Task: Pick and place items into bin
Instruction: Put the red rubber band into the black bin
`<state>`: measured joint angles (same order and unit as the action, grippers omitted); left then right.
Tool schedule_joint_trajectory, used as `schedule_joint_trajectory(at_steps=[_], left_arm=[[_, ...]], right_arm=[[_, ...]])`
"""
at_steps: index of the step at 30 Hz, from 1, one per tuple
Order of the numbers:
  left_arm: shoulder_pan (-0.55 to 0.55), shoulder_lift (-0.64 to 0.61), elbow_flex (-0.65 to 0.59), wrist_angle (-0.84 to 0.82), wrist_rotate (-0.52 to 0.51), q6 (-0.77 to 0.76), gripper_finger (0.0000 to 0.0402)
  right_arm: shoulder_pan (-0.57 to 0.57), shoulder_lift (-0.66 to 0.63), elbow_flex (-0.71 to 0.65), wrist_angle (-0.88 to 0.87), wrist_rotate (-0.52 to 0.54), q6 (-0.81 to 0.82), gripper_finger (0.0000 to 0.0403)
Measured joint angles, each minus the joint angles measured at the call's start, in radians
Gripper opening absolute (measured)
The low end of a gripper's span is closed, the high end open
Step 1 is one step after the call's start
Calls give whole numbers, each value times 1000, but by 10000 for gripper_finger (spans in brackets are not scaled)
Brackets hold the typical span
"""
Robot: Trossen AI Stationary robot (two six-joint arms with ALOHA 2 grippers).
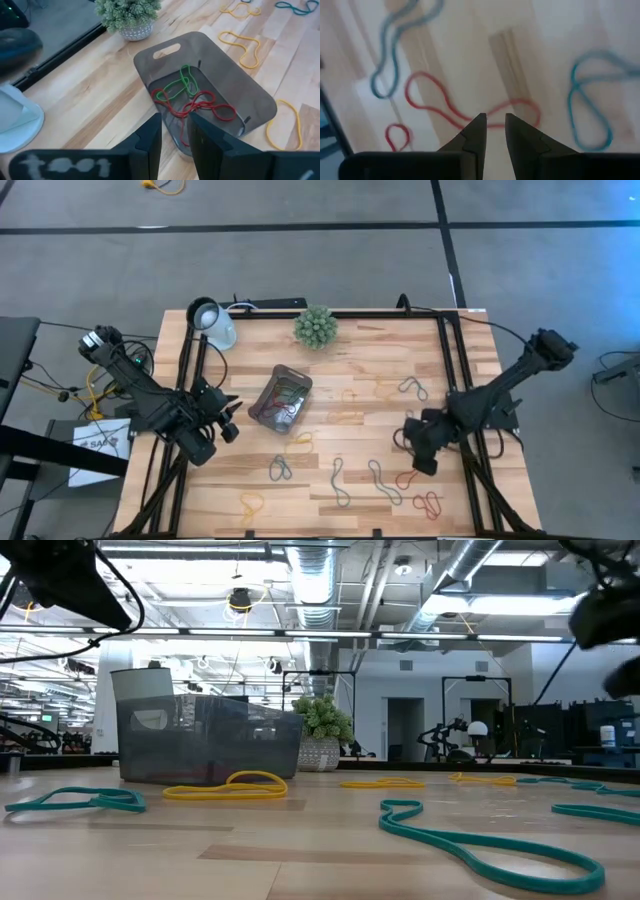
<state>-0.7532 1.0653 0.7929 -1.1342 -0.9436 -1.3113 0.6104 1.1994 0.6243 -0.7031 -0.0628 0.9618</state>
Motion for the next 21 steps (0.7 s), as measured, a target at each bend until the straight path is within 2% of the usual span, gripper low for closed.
schedule_joint_trajectory(at_steps=[5,8,13,21], left_arm=[[0,0,0,0,-5,1,83],[0,0,0,0,-11,1,83],[0,0,0,0,-13,1,83],[0,0,0,1,-12,-8,83]], right_arm=[[39,91,0,-34,9,188,66],[34,157,0,-37,8,248,66],[2,224,1,-25,-2,262,66],[-30,227,3,-31,-15,243,66]])
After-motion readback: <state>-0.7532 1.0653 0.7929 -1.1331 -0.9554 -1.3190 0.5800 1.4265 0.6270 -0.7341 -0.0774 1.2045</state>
